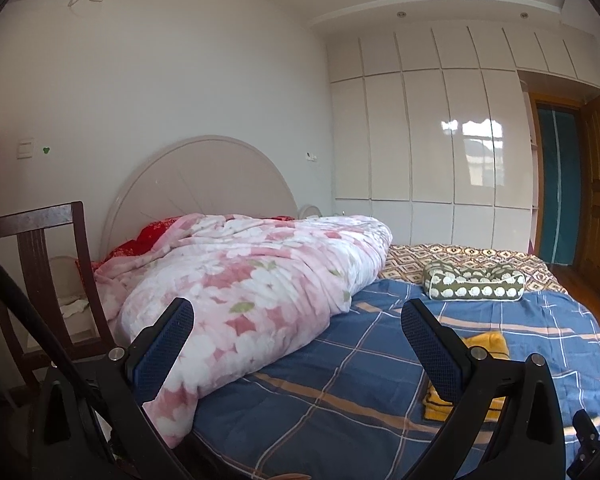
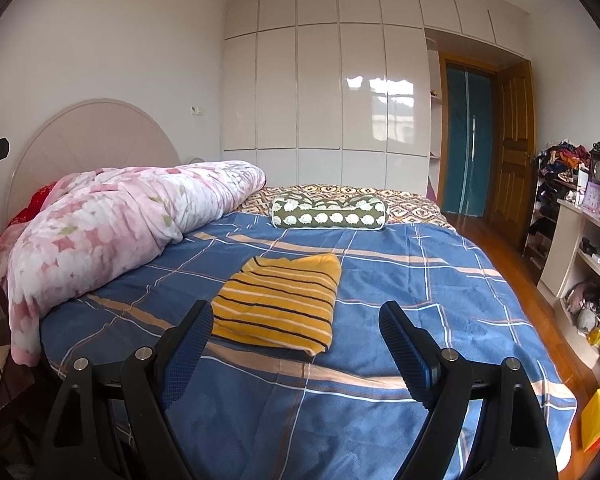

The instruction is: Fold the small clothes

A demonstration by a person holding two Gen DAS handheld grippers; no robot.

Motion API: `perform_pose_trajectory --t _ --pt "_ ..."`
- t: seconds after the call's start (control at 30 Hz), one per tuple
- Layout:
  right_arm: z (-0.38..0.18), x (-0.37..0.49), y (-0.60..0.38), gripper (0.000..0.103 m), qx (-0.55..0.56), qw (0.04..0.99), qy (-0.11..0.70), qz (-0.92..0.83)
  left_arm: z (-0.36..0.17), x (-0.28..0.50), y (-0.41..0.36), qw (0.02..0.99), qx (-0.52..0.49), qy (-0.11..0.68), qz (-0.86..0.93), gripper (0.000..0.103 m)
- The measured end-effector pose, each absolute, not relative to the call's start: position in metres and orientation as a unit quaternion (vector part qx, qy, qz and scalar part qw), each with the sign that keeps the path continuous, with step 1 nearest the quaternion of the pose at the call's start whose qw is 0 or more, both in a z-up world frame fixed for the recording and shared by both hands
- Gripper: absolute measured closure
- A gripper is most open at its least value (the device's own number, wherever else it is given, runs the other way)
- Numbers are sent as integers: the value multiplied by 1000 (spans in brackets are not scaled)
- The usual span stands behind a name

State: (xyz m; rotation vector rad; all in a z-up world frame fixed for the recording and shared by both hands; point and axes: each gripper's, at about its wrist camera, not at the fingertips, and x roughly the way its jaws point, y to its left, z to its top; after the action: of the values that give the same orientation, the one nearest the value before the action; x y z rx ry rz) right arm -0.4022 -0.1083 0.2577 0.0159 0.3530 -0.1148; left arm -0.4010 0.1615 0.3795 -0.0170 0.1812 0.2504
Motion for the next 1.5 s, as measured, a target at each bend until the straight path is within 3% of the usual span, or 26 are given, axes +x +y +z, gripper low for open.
perform_pose_trajectory --t 1.5 --pt "230 -388 -110 14 18 975 214 -62 344 -373 147 982 2 163 92 0"
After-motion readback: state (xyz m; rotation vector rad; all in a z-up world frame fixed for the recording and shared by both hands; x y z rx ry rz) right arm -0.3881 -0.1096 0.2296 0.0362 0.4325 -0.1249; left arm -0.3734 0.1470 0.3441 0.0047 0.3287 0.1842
